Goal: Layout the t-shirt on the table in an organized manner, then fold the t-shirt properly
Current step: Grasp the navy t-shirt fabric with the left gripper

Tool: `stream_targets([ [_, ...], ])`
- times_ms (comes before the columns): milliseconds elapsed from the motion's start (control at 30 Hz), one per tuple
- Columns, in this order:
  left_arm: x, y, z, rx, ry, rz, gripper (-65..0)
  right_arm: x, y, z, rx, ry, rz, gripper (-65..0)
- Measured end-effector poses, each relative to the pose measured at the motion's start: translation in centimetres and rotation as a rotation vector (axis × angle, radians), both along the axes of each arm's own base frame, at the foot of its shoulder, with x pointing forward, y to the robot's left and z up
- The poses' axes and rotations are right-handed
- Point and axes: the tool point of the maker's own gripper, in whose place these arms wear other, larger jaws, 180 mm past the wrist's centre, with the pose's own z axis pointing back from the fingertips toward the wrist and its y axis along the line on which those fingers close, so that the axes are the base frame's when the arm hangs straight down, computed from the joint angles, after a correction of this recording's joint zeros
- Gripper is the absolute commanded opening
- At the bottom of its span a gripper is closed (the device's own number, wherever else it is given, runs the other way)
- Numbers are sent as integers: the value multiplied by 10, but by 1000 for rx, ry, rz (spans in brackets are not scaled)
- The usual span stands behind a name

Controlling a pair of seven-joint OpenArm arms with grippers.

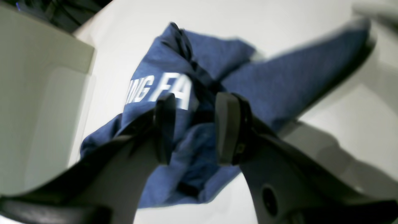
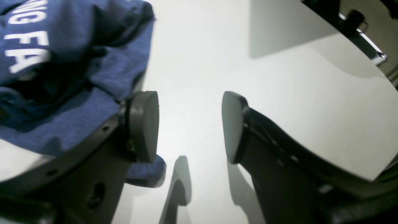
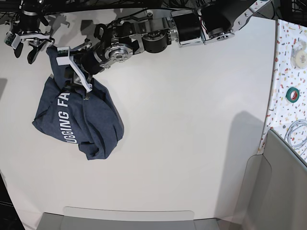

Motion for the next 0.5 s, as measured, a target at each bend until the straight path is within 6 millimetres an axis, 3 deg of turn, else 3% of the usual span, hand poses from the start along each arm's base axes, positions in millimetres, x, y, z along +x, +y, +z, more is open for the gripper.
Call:
stream_targets([
  [200, 11, 8, -31, 100, -86, -11, -439, 4, -1, 3, -3, -12, 1, -331],
  [500, 15, 2, -43, 138, -86, -7, -439, 5, 0, 3, -2, -13, 4, -331],
])
